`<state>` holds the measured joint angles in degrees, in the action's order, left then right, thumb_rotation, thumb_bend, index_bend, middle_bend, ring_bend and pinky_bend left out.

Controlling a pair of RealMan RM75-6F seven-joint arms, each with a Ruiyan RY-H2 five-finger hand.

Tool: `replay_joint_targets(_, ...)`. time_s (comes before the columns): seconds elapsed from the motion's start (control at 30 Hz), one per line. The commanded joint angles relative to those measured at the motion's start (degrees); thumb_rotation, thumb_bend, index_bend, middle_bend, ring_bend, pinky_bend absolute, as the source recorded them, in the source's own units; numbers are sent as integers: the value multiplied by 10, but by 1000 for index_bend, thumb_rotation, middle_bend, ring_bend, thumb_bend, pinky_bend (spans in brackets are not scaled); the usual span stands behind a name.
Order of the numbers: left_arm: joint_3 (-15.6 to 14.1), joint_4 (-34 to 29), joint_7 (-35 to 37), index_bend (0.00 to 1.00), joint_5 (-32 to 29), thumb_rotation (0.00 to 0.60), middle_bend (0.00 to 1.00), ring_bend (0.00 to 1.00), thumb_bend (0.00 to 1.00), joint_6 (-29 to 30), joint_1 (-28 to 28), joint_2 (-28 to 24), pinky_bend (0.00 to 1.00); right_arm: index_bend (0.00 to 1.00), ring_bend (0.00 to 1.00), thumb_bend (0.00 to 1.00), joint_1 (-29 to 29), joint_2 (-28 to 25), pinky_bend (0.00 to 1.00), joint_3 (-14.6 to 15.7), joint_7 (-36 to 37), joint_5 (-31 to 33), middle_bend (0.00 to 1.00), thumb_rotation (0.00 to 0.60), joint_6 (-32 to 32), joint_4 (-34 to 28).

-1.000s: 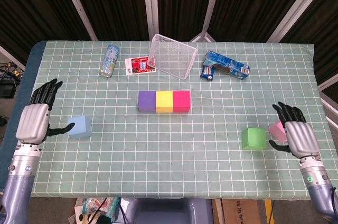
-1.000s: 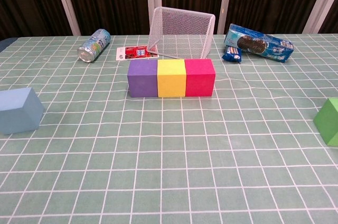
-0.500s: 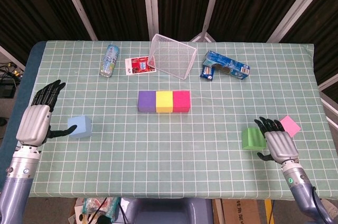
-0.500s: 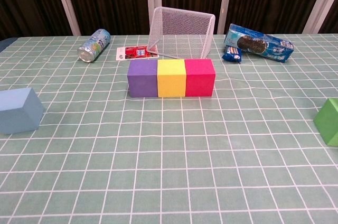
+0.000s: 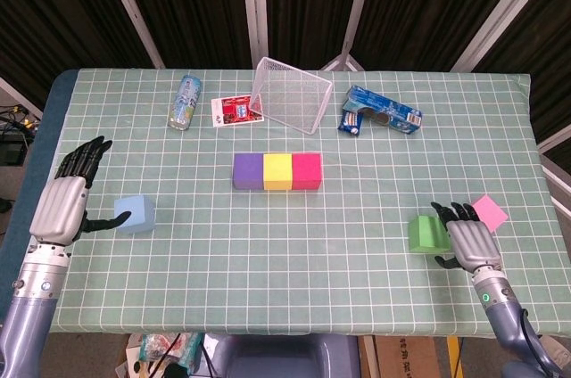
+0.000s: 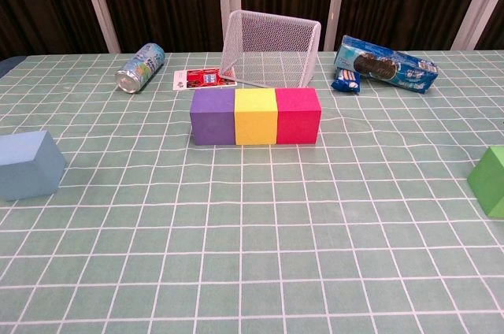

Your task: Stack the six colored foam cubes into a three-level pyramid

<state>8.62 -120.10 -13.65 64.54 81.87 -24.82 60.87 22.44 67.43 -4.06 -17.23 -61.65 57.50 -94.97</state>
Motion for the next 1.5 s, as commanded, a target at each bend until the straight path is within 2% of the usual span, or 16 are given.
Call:
replay_joint_targets(0.03, 2, 0, -1, 0, 1, 600, 0, 0, 36, -1, 1, 0, 62, 0, 82, 236, 3, 4, 0, 1, 2, 3, 219, 600, -5, 5)
replay_joint_targets(0.23, 6, 2, -1, 0, -1, 600, 0, 0, 36, -7, 4, 1, 62, 0, 110, 236, 9, 16, 0, 1, 5, 5, 252, 600, -13, 18)
replay_joint_targets(0.4, 9, 4, -4, 0, -2, 600, 0, 0, 36, -13, 6, 3, 62, 0, 171, 241, 13, 28, 0, 0, 13, -2, 306, 600, -14, 30)
replay_joint_targets(0.6, 13, 6, -5, 0, -3, 600, 0, 0, 36, -16, 8, 4, 62, 5, 207, 300, 16, 36, 0, -2, 21, -7, 352, 600, -13, 43)
replay_joint_targets(0.9, 19, 7, -6, 0, -4, 600, 0, 0, 36, -22, 11, 5, 62, 16, 242, 315, 17, 20, 0, -11, 28, -26, 389, 600, 7, 13)
replay_joint_targets(1.2, 24, 6, -5, 0, -7, 600, 0, 0, 36, -26, 14, 2, 62, 16, 242, 315, 53, -41, 0, -53, -15, -15, 389, 600, 11, -85)
replay_joint_targets(1.37, 28, 8, -4, 0, -18, 600, 0, 0, 36, -32, 13, 1, 62, 16, 242, 315, 99, -69, 0, -91, -58, 29, 389, 600, -6, -136)
replay_joint_targets(1.5, 32, 6, -2, 0, -20, 600, 0, 0, 36, -33, 14, -3, 61, 16, 242, 315, 159, -76, 0, -122, -115, 94, 389, 600, -28, -167)
